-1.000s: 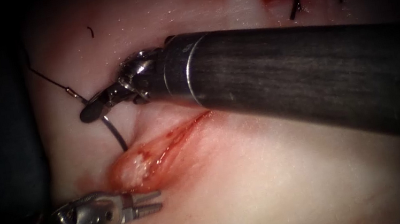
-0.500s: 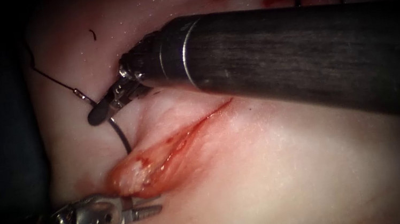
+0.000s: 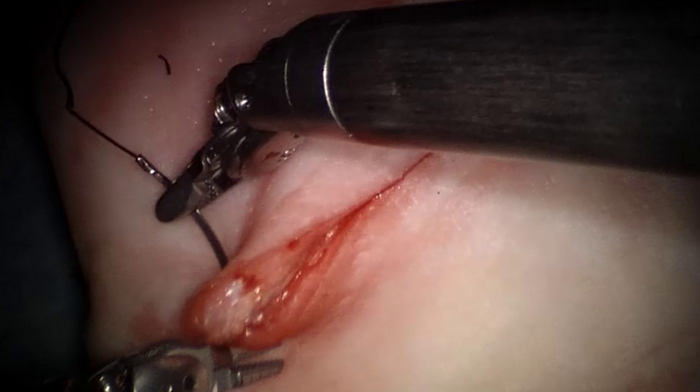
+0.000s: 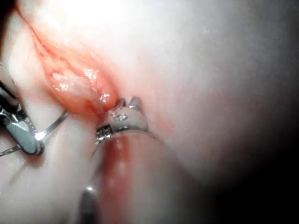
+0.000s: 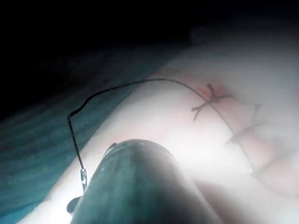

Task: Wound Closure
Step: Pass the needle through the top of the wound with the right driver.

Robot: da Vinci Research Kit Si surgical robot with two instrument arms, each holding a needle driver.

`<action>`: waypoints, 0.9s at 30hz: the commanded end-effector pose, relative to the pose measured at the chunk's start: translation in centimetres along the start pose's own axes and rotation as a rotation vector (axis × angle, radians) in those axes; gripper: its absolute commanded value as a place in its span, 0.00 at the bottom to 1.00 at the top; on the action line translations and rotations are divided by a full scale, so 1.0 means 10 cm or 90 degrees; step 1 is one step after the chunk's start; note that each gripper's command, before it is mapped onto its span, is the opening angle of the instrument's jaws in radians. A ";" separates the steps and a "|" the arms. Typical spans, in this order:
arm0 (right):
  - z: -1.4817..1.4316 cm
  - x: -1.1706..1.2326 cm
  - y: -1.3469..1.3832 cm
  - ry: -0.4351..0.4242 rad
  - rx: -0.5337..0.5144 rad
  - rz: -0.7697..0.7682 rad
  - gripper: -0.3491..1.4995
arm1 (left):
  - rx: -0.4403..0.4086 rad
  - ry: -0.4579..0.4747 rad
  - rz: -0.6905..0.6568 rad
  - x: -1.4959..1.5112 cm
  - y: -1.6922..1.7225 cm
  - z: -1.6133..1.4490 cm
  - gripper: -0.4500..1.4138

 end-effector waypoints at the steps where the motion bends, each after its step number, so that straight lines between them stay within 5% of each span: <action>1: 0.007 0.007 -0.007 -0.001 0.003 0.001 0.00 | 0.001 0.001 0.001 0.000 -0.003 0.007 0.25; 27: 0.024 -0.016 -0.033 -0.036 0.027 -0.010 0.00 | 0.003 0.000 0.000 0.001 -0.004 0.006 0.25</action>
